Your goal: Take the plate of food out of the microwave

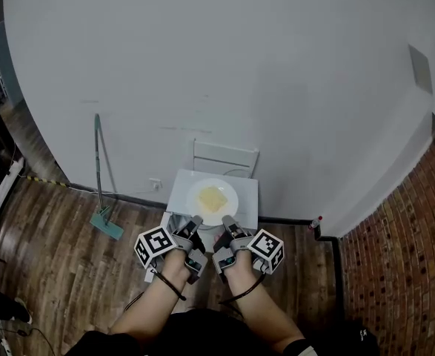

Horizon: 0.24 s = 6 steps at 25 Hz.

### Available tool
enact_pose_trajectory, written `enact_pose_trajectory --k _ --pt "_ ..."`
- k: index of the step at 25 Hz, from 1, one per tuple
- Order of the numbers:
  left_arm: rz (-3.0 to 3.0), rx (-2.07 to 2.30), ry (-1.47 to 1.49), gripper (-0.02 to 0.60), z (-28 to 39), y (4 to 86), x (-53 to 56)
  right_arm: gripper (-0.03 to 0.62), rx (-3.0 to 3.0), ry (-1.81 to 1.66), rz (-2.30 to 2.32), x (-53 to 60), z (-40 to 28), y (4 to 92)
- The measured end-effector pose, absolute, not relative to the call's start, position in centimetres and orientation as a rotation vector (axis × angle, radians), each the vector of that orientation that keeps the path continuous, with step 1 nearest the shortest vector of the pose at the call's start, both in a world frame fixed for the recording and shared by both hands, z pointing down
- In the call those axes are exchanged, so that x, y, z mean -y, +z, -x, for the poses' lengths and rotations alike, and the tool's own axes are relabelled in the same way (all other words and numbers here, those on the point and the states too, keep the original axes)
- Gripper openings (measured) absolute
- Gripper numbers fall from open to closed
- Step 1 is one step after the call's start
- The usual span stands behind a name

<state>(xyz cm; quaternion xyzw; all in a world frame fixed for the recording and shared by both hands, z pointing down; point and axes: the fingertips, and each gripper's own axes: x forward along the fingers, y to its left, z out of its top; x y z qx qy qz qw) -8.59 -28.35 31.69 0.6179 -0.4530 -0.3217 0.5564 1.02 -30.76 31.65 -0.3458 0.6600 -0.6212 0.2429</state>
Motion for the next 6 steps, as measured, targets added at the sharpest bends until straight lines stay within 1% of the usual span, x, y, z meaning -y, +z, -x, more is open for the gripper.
enact_pose_trajectory --k 6 --pt "-1.441 1.063 -0.741 0.008 8.33 32.26 28.57 0.025 -1.796 -1.702 0.976 30.83 -1.26 32.23"
